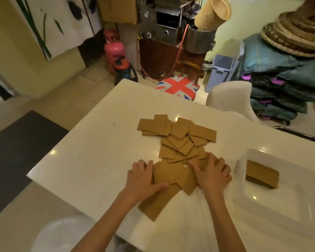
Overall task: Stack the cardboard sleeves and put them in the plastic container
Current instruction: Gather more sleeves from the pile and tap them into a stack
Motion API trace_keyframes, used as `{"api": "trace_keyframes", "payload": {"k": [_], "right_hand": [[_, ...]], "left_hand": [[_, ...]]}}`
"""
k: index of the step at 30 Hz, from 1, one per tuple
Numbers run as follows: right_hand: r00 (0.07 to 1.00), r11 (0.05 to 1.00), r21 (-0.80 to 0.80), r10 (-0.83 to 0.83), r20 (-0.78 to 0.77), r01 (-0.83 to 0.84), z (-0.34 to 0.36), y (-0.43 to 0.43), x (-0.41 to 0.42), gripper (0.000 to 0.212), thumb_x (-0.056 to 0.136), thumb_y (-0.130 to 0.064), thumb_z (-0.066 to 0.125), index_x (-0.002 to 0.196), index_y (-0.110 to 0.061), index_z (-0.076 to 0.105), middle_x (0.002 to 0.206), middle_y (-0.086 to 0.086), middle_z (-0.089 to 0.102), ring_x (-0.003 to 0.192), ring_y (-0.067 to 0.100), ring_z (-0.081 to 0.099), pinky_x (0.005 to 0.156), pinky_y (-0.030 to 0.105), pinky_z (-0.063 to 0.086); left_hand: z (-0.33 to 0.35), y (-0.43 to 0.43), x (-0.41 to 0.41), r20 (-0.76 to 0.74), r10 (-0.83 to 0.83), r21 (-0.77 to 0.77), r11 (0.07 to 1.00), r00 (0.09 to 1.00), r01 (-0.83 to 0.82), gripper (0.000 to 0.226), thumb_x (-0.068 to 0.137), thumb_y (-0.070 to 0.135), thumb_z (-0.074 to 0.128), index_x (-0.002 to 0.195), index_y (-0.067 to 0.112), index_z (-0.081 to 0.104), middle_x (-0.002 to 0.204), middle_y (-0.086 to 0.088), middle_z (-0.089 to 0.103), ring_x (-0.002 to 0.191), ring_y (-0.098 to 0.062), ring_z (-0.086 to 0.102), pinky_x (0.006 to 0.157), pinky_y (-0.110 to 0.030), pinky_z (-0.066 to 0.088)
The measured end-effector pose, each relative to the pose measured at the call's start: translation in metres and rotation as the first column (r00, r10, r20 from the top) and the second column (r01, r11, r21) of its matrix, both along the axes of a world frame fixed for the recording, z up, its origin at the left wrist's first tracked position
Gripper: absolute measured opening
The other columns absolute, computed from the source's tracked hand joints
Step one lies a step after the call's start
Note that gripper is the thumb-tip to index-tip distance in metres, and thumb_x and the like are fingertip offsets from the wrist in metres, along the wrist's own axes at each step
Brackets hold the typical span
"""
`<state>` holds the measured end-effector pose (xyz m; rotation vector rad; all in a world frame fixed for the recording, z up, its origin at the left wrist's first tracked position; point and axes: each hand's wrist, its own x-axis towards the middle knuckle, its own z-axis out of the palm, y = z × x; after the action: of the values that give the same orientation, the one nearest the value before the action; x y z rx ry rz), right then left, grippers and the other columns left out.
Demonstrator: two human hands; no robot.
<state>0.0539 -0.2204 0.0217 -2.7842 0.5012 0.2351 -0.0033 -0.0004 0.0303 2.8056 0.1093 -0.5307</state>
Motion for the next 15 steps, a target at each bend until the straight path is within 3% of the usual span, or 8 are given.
{"api": "trace_keyframes", "payload": {"k": [2,4,8,10,12,15], "right_hand": [[1.000,1.000,-0.024,0.008,-0.014,-0.008,0.003,-0.001,-0.006,0.093,0.072,-0.089,0.036,0.145,-0.033,0.029,0.152,0.008,0.028,0.133,0.037,0.029,0.103,0.054,0.030],[0.998,1.000,-0.001,-0.028,-0.059,0.028,0.009,-0.002,-0.013,0.094,0.073,-0.088,0.035,0.147,-0.032,0.026,0.153,0.005,0.027,0.133,0.036,0.029,0.101,0.055,0.031],[0.980,0.987,0.072,-0.130,-0.152,0.142,0.019,0.008,-0.023,0.096,0.077,-0.071,0.060,0.149,-0.023,0.020,0.147,0.014,0.032,0.131,0.040,0.033,0.098,0.055,0.038],[0.952,0.944,0.194,-0.226,-0.207,0.266,0.021,0.009,-0.023,0.098,0.071,-0.061,0.074,0.145,-0.018,0.026,0.142,0.017,0.038,0.131,0.039,0.036,0.097,0.053,0.040],[0.920,0.836,0.396,-0.297,-0.256,0.380,0.023,0.003,-0.022,0.094,0.067,-0.051,0.082,0.139,-0.012,0.035,0.138,0.016,0.046,0.127,0.037,0.043,0.097,0.047,0.043],[0.940,0.799,0.515,-0.180,-0.289,0.311,0.032,0.001,-0.026,0.075,0.073,-0.040,0.081,0.131,-0.005,0.050,0.129,0.012,0.058,0.118,0.031,0.056,0.088,0.035,0.047]], "left_hand": [[0.004,-0.009,0.005,-0.007,0.035,-0.029,0.999,0.999,-0.035,0.094,0.075,0.088,0.035,0.139,0.020,0.030,0.130,-0.006,0.037,0.116,-0.025,0.036,0.097,-0.041,0.039],[0.004,-0.019,0.013,0.035,0.039,-0.015,0.999,0.999,-0.038,0.077,0.084,0.076,0.044,0.132,0.017,0.035,0.129,-0.007,0.040,0.115,-0.025,0.039,0.093,-0.038,0.041],[0.006,-0.021,0.030,-0.051,0.060,-0.129,0.989,0.997,-0.067,0.071,0.084,0.052,0.068,0.130,0.010,0.035,0.130,-0.011,0.042,0.118,-0.028,0.043,0.093,-0.037,0.044],[0.007,-0.011,0.040,-0.140,0.083,-0.188,0.976,0.987,-0.108,0.076,0.079,0.047,0.076,0.131,0.008,0.036,0.129,-0.012,0.045,0.119,-0.028,0.045,0.095,-0.036,0.045],[0.006,-0.002,0.047,-0.229,0.080,-0.234,0.963,0.970,-0.135,0.077,0.075,0.045,0.080,0.130,0.009,0.040,0.126,-0.010,0.050,0.116,-0.027,0.051,0.095,-0.037,0.049],[0.007,0.003,0.053,-0.287,0.061,-0.268,0.953,0.956,-0.142,0.071,0.074,0.040,0.081,0.127,0.012,0.044,0.123,-0.008,0.049,0.112,-0.026,0.054,0.094,-0.040,0.052]]}}
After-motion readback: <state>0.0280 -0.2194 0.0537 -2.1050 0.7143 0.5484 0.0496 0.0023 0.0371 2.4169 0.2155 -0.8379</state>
